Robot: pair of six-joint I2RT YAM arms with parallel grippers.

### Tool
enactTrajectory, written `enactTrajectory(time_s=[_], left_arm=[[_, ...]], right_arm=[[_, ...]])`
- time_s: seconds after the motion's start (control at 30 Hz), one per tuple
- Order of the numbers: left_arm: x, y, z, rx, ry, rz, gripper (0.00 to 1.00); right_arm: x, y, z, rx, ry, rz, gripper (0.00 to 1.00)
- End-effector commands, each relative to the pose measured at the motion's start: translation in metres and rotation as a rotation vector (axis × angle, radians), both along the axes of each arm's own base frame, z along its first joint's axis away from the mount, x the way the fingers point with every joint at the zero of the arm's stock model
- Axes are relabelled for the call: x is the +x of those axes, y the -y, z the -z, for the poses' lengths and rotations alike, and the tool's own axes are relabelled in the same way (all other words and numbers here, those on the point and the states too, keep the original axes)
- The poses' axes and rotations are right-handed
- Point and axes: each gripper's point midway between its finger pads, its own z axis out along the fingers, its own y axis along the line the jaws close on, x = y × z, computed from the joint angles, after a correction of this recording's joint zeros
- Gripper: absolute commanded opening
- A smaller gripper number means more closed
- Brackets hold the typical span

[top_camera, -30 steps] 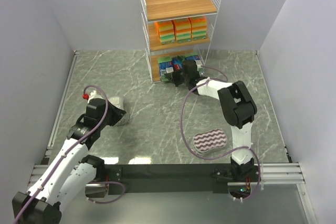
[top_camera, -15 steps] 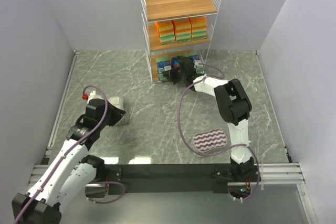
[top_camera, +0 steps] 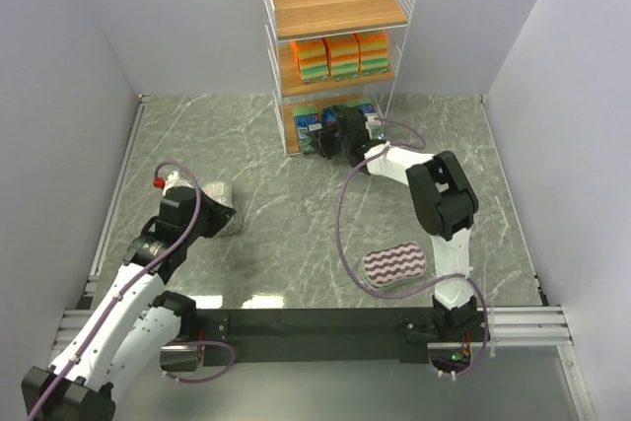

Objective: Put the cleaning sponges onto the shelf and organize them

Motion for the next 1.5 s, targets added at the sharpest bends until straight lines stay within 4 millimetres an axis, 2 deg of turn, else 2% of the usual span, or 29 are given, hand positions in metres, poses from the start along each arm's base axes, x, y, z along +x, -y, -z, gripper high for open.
enactTrajectory(time_s=[0.0,0.07,0.1,0.17,0.2,0.23,0.27,0.3,0.33,0.37,0.4,0.43,0.47,0.5,0.53,0.57,0.6,0.7,0.73,0.8,0.83,0.93,1.03,1.13,1.17,1.23,1.27,1.37,1.47], left_arm=[[0.001,-0.001,-0.008,0.003,0.028,-0.003,0.01],[0.001,-0.002,-0.009,0.003,0.03,-0.006,0.01],[0.001,-0.001,-0.011,0.001,0.031,-0.004,0.01],[0.001,-0.003,-0.013,0.004,0.037,-0.011,0.01],[0.001,-0.003,-0.015,0.003,0.043,-0.013,0.01],[0.001,-0.004,-0.015,0.006,0.044,-0.017,0.01],[0.001,-0.004,-0.017,0.006,0.045,-0.017,0.01],[0.001,-0.004,-0.018,0.004,0.05,-0.015,0.01],[0.001,-0.003,-0.019,0.0,0.048,-0.009,0.01],[0.002,-0.001,-0.022,-0.005,0.059,0.001,0.01],[0.003,0.002,-0.024,-0.006,0.071,0.017,0.01],[0.003,0.004,-0.024,-0.009,0.078,0.031,0.01],[0.005,0.009,-0.028,-0.023,0.095,0.055,0.01],[0.006,0.011,-0.028,-0.015,0.104,0.077,0.01],[0.007,0.012,-0.028,-0.014,0.108,0.087,0.01],[0.009,0.013,-0.026,-0.005,0.104,0.086,0.01],[0.009,0.012,-0.024,0.004,0.087,0.083,0.01],[0.02,-0.009,-0.02,0.085,0.05,-0.029,0.01],[0.025,-0.013,-0.016,0.106,0.03,-0.052,0.01],[0.039,-0.023,-0.025,0.154,0.051,-0.107,0.01],[0.042,-0.028,-0.024,0.178,0.031,-0.129,0.01],[0.064,-0.05,-0.029,0.239,-0.025,-0.203,0.01],[0.084,-0.09,-0.031,0.291,-0.08,-0.336,0.0],[0.093,-0.131,-0.013,0.315,-0.172,-0.436,0.0],[0.093,-0.15,0.003,0.326,-0.243,-0.479,0.0],[0.09,-0.166,0.025,0.333,-0.324,-0.515,0.0],[0.088,-0.17,0.045,0.302,-0.396,-0.505,0.0],[0.085,-0.173,0.078,0.299,-0.493,-0.517,0.0],[0.084,-0.155,0.096,0.24,-0.525,-0.45,0.0]], right_arm=[[-0.002,0.005,-0.059,0.017,0.138,0.017,0.41],[-0.008,0.007,-0.062,0.014,0.161,0.002,0.41],[-0.012,0.008,-0.075,0.026,0.189,-0.006,0.42],[-0.023,0.007,-0.08,0.027,0.231,-0.047,0.42],[-0.029,0.009,-0.094,0.025,0.274,-0.068,0.42],[-0.034,0.01,-0.098,0.019,0.287,-0.084,0.43],[-0.044,0.013,-0.092,0.004,0.285,-0.103,0.43],[-0.057,0.015,-0.109,-0.023,0.339,-0.136,0.43],[-0.065,0.018,-0.111,-0.06,0.359,-0.151,0.43],[-0.08,0.027,-0.094,-0.136,0.314,-0.169,0.43],[-0.089,0.038,-0.106,-0.22,0.362,-0.174,0.43],[-0.102,0.041,-0.104,-0.268,0.358,-0.197,0.43],[-0.12,0.054,-0.079,-0.347,0.296,-0.222,0.44],[-0.133,0.065,-0.087,-0.409,0.327,-0.229,0.44],[-0.144,0.073,-0.081,-0.468,0.319,-0.226,0.44],[-0.162,0.082,-0.06,-0.527,0.282,-0.265,0.44],[-0.173,0.086,-0.067,-0.572,0.332,-0.31,0.45],[-0.207,0.072,-0.058,-0.575,0.389,-0.498,0.48],[-0.216,0.067,-0.056,-0.571,0.4,-0.54,0.55],[-0.233,0.051,-0.051,-0.622,0.44,-0.638,0.71],[-0.234,0.049,-0.048,-0.652,0.443,-0.649,0.81],[-0.243,0.025,-0.045,-0.674,0.463,-0.739,0.88],[-0.243,0.01,-0.045,-0.656,0.469,-0.77,0.89],[-0.245,0.003,-0.041,-0.635,0.452,-0.79,0.89],[-0.246,0.003,-0.039,-0.638,0.443,-0.795,0.89],[-0.247,0.004,-0.038,-0.634,0.436,-0.79,0.89],[-0.249,0.005,-0.034,-0.635,0.425,-0.796,0.89],[-0.252,0.008,-0.032,-0.627,0.423,-0.791,0.89],[-0.253,0.014,-0.031,-0.646,0.417,-0.783,0.89]])
